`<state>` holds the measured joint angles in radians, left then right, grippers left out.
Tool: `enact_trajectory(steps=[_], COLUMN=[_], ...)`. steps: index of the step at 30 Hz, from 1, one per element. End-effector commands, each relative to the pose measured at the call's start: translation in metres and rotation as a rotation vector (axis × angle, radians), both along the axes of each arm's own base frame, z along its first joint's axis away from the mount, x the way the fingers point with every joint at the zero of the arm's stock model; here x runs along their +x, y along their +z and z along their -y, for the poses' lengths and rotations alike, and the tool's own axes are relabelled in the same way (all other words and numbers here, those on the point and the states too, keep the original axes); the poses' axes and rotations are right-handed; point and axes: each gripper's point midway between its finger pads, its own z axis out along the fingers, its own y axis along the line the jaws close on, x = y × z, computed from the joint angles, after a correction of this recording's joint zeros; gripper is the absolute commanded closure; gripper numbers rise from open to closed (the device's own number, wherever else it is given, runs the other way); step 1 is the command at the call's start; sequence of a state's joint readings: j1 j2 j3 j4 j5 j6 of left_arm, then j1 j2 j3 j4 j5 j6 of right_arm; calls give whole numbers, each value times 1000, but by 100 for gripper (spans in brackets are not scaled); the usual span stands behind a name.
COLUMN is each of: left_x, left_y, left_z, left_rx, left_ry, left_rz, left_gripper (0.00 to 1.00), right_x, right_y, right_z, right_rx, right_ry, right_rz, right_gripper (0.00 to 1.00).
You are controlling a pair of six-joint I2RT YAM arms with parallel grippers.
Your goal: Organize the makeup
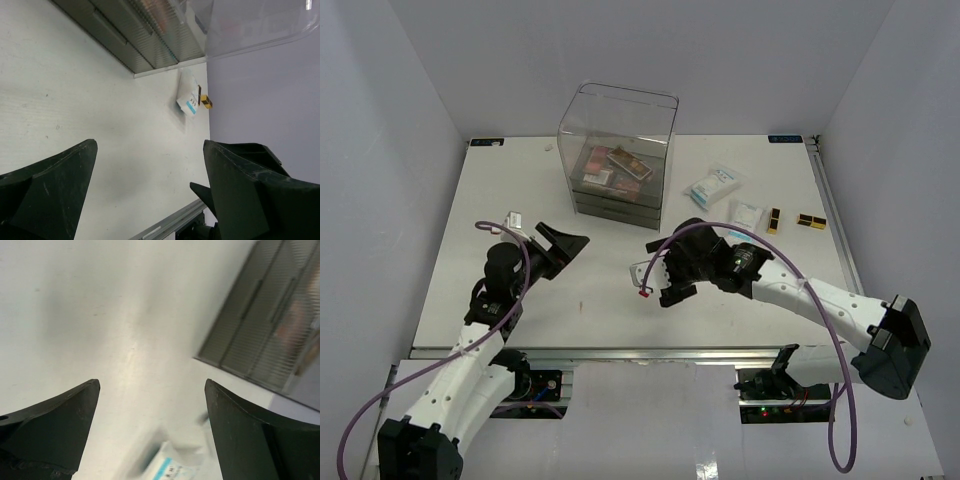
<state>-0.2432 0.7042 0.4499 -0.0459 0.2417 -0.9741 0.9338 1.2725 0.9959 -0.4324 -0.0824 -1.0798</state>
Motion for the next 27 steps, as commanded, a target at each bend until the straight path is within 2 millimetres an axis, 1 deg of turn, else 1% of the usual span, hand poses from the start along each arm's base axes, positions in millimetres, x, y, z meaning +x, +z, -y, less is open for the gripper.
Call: enact_trajectory(steps=[1,2,3,4,5,8,9,10,12,13,15,17,18,21,22,24,25,27], left_x=[1,4,8,14,20,40,48,58,75,83,97,114,123,143,147,154,160,168], left_y=[-19,-21,-18,-20,-21,-25,-29,-39,-34,-40,-38,-29,-30,-25,-23,-27,-22,-27], left_z=[15,18,21,24,27,37,41,44,49,51,54,58,61,66,69,72,74,75], left_rx=[-49,-71,-90,-109,-130,-197,-218,-224,-274,-296,-334,-362,-369,-385,-387,-382,-383,-376], left_ry=[-80,-88,-96,-102,-104,-105,-105,-96,-83,-66,-45,-17,-9,6,4,4,6,18], left_rz=[8,5,26,23,24,19,10,-22,8,-17,-3,21,18,43,48,41,50,34], left_gripper=[3,4,5,7,10,17,18,19,23,25,29,31,33,38,39,41,42,45], right_x=[-21,-18,-11,-5,-1,8,10,10,10,11,16,18,23,27,26,26,25,26], right_y=[17,25,36,44,50,60,63,64,64,64,60,54,50,42,40,37,38,38], right_z=[19,26,37,47,57,83,92,96,106,112,124,127,133,138,138,139,139,139], right_rx=[132,180,242,293,337,470,518,548,624,668,719,724,733,739,743,750,752,752], right_ry=[-45,-84,-117,-156,-186,-260,-281,-283,-280,-272,-287,-297,-323,-361,-363,-367,-367,-369], right_rz=[-186,-234,-275,-316,-354,-476,-521,-550,-619,-656,-690,-687,-669,-635,-624,-609,-600,-595], right_gripper=[8,8,8,8,7,4,3,0,8,12,19,24,25,27,27,27,26,26])
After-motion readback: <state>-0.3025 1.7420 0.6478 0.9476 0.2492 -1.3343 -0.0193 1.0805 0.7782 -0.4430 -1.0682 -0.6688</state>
